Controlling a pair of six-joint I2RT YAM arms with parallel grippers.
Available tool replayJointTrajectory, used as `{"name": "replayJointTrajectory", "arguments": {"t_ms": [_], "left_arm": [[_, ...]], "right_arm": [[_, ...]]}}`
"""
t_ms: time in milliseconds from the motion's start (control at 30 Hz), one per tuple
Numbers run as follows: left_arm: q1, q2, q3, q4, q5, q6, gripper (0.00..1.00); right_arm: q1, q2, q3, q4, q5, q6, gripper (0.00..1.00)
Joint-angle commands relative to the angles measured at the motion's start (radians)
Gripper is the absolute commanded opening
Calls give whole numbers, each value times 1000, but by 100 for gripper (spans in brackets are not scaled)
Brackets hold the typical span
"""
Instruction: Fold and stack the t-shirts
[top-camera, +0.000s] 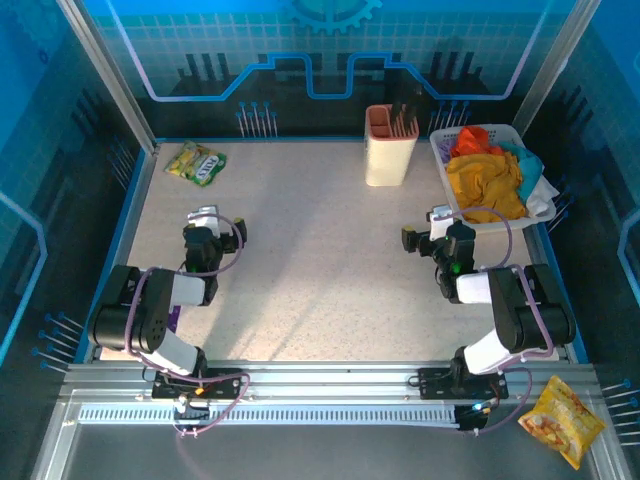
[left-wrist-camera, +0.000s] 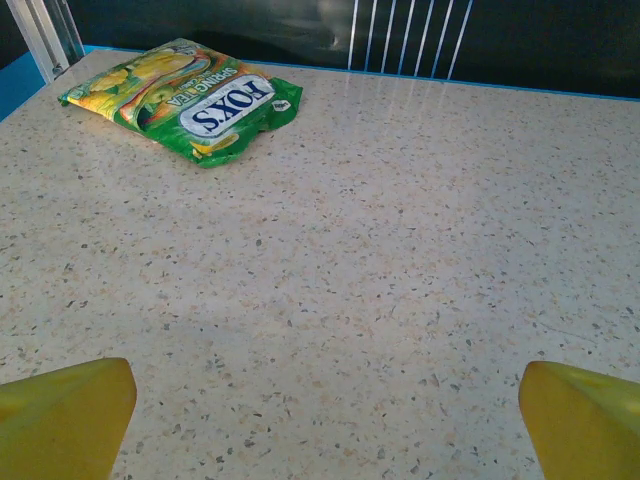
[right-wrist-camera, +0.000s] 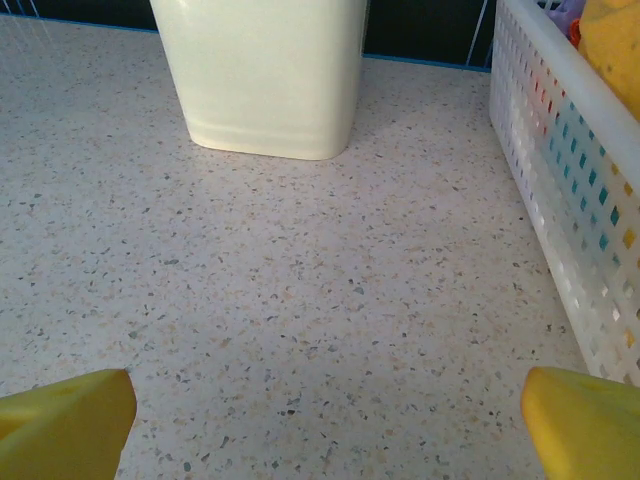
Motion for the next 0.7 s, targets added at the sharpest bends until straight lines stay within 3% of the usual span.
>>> {"name": "replayJointTrajectory", "arguments": {"t_ms": [0,667], "left_arm": [[2,10,9,18,-8,13,99],[1,7,3,25,-60,-4,99]], "right_arm": [[-14,2,20,15,-21,-7,100],[-19,1,19,18,-11,1,100]]}}
